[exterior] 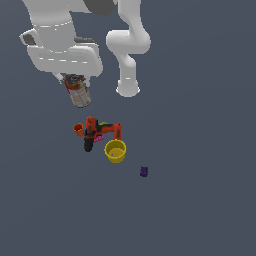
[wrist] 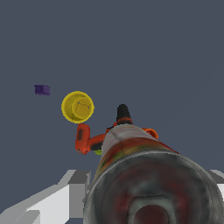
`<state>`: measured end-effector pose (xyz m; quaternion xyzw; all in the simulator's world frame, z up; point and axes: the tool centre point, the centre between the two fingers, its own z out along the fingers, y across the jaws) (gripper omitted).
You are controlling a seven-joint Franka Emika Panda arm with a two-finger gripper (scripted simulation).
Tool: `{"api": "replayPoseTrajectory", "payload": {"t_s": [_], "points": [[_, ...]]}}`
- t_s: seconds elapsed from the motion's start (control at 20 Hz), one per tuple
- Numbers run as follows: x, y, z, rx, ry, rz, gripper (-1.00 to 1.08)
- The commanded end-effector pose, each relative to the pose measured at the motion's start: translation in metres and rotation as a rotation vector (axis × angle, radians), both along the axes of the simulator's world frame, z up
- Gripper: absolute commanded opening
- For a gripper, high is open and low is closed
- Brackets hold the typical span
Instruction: Pick up a designated object from a clutter of objects.
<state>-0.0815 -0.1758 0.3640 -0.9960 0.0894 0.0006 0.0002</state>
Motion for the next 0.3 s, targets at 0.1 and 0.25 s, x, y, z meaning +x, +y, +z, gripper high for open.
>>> {"api": "replayPoseTrajectory", "payload": {"t_s": [0.1, 0.25], "points": [[-0.0006, -0.0022, 0.0139, -0.001, -0.002, 0.000, -1.00], [-0.0005, -0.0025, 0.0158, 0.000, -0.001, 0.001, -1.00]]}}
